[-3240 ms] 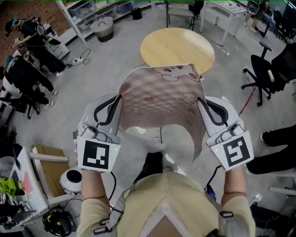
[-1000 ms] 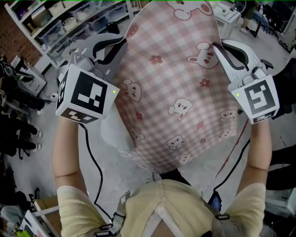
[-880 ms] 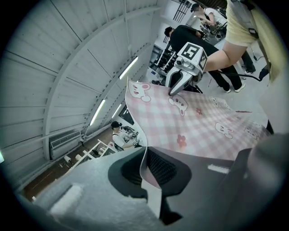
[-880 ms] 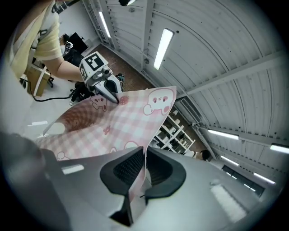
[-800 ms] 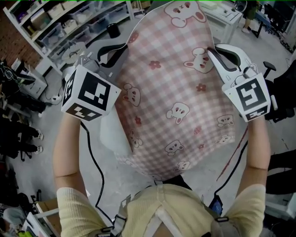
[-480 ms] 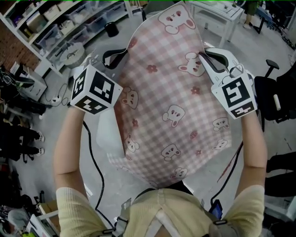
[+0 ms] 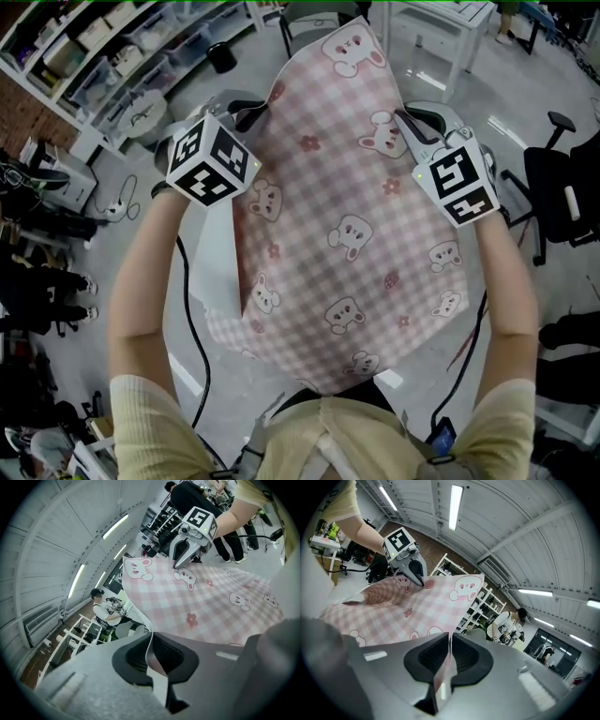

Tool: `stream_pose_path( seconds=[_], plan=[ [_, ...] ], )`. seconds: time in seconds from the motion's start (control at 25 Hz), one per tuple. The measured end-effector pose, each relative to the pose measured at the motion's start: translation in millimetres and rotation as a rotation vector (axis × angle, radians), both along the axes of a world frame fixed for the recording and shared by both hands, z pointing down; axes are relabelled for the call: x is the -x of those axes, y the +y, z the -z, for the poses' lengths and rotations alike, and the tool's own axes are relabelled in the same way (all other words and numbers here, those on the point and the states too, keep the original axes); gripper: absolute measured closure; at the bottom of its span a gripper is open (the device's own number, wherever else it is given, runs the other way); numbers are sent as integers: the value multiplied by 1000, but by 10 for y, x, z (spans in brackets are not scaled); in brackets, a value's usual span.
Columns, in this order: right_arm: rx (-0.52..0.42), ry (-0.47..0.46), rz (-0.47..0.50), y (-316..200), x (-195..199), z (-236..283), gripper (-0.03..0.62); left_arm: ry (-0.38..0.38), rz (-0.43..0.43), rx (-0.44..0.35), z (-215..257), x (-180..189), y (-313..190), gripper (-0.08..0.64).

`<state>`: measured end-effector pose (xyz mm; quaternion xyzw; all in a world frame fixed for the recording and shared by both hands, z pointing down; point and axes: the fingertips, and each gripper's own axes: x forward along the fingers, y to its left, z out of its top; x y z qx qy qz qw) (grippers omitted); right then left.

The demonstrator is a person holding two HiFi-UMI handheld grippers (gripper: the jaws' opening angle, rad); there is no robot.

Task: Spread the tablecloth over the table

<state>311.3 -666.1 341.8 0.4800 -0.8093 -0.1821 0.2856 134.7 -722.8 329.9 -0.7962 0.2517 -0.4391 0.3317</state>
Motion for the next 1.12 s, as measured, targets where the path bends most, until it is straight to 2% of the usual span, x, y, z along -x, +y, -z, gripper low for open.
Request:
stream_pose_path(
  seconds=[0.56,0.76,0.92,1.12],
  plan=[
    [123,-10,-168,-433,-132,-809,566,-59,41,96,-885,-177,-620,545],
    [139,14,-188,-400,-149,-1141,569,-116,39,111,-1310,-249,-683,541],
    [161,22,-214,-546,-165,-1344,571,-178,19,113,-1565,-291,-860,536],
    [185,30,-251,-663,-221,-1622,569,-219,2,102,-1860,-348,-996,529]
  ],
)
